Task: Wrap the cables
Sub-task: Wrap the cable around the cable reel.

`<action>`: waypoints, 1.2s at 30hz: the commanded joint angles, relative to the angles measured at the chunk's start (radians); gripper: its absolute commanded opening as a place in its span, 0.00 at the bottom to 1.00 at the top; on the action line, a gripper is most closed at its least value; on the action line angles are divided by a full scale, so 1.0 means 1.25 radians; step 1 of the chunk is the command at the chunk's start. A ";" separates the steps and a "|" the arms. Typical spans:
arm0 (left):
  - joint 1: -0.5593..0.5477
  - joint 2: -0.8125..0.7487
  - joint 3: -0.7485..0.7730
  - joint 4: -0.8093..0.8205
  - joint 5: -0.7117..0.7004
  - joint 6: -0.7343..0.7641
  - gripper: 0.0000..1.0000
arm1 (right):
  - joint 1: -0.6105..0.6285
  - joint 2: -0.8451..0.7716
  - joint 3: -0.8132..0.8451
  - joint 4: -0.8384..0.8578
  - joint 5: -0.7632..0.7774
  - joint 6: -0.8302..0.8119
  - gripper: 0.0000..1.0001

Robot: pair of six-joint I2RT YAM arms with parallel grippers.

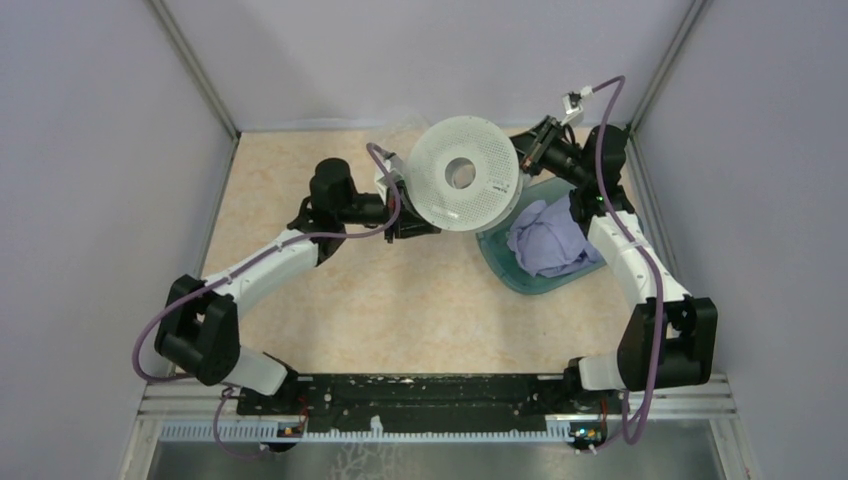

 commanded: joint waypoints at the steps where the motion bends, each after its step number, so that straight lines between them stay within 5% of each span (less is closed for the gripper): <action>1: -0.006 0.026 -0.039 0.297 0.056 -0.264 0.00 | 0.011 -0.016 0.001 0.071 -0.010 0.028 0.00; 13: -0.006 0.129 -0.103 0.776 0.017 -0.685 0.02 | 0.016 -0.036 -0.011 0.081 -0.010 0.029 0.00; 21: -0.007 0.132 -0.203 0.853 -0.183 -0.811 0.06 | 0.019 -0.041 -0.022 0.128 -0.015 0.058 0.00; 36: -0.040 0.204 -0.172 0.967 -0.212 -0.939 0.12 | 0.044 -0.031 -0.031 0.166 -0.008 0.064 0.00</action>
